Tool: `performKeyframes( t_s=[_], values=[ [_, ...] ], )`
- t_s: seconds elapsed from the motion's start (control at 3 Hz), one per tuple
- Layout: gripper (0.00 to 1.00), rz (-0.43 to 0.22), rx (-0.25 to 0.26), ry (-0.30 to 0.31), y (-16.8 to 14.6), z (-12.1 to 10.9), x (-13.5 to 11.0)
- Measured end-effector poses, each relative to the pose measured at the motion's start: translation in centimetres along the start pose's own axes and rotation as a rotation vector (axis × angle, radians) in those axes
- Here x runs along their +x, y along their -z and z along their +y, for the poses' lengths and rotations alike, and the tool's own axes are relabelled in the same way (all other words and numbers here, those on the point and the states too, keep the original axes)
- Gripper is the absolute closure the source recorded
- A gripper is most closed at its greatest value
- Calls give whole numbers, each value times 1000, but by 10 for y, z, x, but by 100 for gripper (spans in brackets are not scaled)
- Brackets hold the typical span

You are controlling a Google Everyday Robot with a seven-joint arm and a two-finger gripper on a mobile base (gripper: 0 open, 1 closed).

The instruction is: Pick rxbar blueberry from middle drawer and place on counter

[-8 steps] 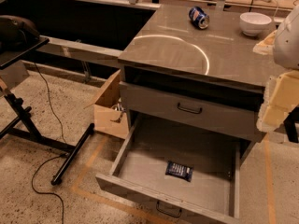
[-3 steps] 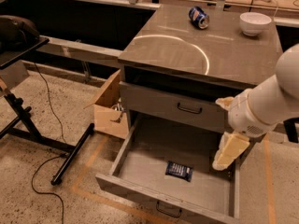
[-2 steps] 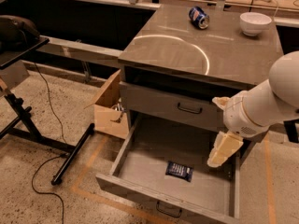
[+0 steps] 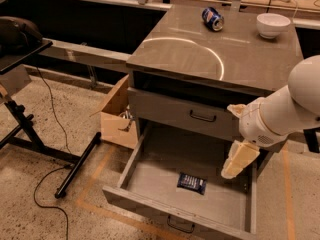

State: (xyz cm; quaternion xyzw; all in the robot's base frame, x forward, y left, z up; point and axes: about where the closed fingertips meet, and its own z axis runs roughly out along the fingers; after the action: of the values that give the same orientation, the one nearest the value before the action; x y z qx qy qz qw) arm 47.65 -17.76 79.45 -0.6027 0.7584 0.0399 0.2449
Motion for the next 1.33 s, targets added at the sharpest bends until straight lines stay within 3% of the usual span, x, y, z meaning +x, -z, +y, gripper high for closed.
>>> performKeyframes(
  t_s=[0.33, 0.67, 1.0, 1.33],
  values=[
    [0, 34, 13, -33, -21, -10, 26],
    [0, 58, 44, -58, -53, -16, 70],
    [0, 53, 31, -68, -82, -22, 103],
    [0, 16, -23, -80, -122, -20, 132]
  ],
)
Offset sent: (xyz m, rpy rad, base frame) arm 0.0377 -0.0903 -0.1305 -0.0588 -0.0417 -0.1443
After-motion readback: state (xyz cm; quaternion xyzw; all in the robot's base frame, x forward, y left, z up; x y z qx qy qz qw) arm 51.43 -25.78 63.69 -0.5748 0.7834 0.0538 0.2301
